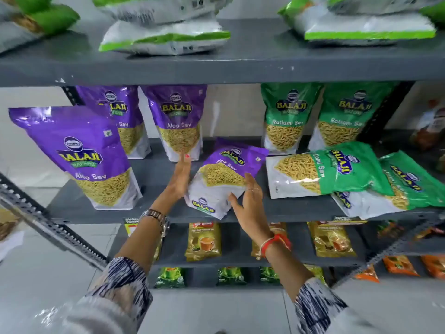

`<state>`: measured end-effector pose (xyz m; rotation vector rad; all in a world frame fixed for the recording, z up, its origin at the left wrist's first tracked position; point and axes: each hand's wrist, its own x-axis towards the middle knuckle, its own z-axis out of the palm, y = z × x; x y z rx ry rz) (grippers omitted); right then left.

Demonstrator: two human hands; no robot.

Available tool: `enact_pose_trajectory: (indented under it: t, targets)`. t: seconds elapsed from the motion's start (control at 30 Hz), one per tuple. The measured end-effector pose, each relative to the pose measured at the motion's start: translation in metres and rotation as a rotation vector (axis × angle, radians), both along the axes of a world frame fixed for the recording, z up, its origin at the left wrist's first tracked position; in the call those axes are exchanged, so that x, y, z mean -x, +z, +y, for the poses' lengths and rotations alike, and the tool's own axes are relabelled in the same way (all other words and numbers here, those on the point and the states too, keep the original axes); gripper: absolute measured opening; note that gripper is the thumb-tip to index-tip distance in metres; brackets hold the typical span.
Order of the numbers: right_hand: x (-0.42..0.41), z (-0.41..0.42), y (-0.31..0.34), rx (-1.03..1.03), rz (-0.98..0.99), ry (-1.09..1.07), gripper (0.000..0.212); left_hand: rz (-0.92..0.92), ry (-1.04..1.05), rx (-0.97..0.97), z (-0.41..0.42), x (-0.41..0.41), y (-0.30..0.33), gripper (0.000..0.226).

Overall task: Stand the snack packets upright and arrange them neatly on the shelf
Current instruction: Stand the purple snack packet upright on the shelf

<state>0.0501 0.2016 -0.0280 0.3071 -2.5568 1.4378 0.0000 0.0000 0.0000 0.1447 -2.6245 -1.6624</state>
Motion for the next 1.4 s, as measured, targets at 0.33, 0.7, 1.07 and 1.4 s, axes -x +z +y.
enact_pose_trajectory:
  t: [0.33,0.7,1.07,1.4]
  targets:
    - [0.052,-0.025,-0.039,0.738,-0.561,-0.451,0.024,-0.447,0.179,-0.448,-0.02,0.032,-0.016,0.025]
    - [0.038,-0.013,-0.027,0.773,-0.622,-0.388,0.008,-0.349,0.325,-0.498,-0.009,-0.002,-0.016,0.02]
    - [-0.035,0.019,0.046,0.835,-0.288,-0.091,0.014,-0.006,0.275,-0.557,0.008,-0.092,0.027,0.024]
    - [-0.043,0.017,0.045,0.856,-0.268,0.043,0.014,0.081,0.293,-0.569,0.004,-0.121,0.032,0.026]
